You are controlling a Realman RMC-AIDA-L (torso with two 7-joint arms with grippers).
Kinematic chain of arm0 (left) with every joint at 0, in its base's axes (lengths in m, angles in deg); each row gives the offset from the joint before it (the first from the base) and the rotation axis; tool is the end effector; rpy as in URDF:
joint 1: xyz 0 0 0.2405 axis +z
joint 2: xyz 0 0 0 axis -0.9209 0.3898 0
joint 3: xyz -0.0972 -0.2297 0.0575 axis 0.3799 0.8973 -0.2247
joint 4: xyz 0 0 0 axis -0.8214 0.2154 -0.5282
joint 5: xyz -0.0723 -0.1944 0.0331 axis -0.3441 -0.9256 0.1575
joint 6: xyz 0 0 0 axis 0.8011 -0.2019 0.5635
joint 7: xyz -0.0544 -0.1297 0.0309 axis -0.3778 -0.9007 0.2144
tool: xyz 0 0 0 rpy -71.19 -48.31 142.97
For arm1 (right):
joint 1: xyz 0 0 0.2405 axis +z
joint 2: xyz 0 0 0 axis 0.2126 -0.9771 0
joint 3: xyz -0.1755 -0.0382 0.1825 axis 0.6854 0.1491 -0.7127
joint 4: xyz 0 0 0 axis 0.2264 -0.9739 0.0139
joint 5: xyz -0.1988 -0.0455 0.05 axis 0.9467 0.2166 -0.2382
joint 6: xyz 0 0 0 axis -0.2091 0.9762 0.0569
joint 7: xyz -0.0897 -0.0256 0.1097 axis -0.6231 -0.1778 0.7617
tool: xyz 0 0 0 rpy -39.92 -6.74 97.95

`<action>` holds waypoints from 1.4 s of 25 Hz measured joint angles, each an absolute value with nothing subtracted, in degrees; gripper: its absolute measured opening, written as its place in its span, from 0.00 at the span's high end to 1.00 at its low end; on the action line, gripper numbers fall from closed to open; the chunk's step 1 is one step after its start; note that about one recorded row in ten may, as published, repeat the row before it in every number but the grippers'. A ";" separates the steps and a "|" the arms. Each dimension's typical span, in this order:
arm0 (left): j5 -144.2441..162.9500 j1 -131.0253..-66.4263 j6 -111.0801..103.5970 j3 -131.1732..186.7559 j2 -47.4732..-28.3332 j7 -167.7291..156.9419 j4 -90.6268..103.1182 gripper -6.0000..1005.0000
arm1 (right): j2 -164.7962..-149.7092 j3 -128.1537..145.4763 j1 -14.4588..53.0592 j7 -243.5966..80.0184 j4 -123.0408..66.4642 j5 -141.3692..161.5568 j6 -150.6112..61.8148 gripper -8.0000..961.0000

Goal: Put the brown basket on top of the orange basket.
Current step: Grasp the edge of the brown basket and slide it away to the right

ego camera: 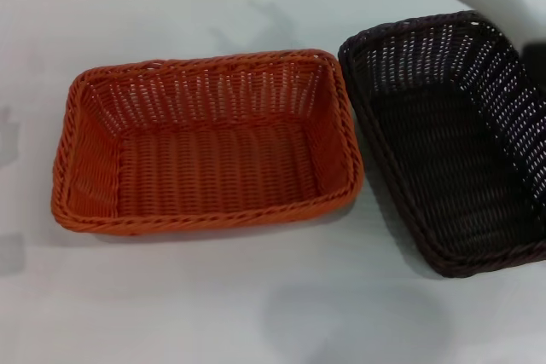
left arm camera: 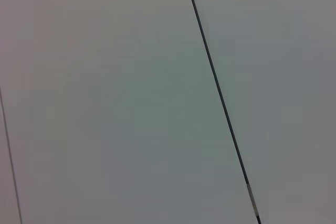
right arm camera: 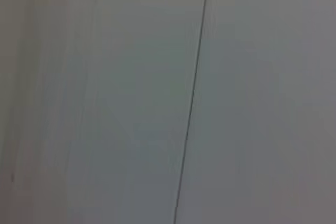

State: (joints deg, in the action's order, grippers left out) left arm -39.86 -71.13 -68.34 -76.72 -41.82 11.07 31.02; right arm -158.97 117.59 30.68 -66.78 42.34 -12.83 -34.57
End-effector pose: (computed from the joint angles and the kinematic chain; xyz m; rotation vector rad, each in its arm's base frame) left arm -0.3677 0.2528 0.0380 -1.2660 -0.3277 -0.4216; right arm -0.0150 0.4008 -0.0451 -2.2225 0.1633 0.8276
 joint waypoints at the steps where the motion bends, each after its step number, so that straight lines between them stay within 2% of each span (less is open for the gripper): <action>1: -39.96 -71.37 -68.32 -76.60 -41.82 11.16 30.86 0.34 | -158.99 116.93 31.52 -67.08 43.69 -12.78 -31.05 0.14; 7: -40.04 -72.04 -68.02 -76.44 -41.74 11.32 30.57 0.34 | -159.32 110.96 34.90 -74.44 50.29 -18.62 -11.64 0.14; 15: -40.70 -73.98 -67.73 -76.37 -41.61 11.57 28.52 0.34 | -159.70 87.11 37.58 -106.56 53.78 -53.13 19.70 0.14; 20: -40.72 -74.50 -67.54 -76.17 -41.55 11.62 28.15 0.34 | -159.54 79.03 37.34 -111.99 55.44 -56.18 31.68 0.14; 27: -40.78 -75.35 -66.70 -75.67 -41.66 11.65 27.76 0.34 | -159.49 75.40 40.73 -117.72 53.70 -57.72 52.69 0.14; 32: -40.78 -76.29 -64.79 -75.48 -41.71 11.68 27.76 0.34 | -159.03 74.49 42.01 -120.95 52.21 -58.53 63.29 0.14; 35: -40.77 -76.46 -64.30 -75.37 -41.71 11.71 27.76 0.34 | -158.00 77.51 41.00 -120.90 53.46 -58.52 65.26 0.14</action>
State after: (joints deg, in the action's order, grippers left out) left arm -40.77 -76.46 -64.30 -75.37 -41.71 11.71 27.76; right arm -158.00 77.51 41.00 -120.90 53.46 -58.52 65.26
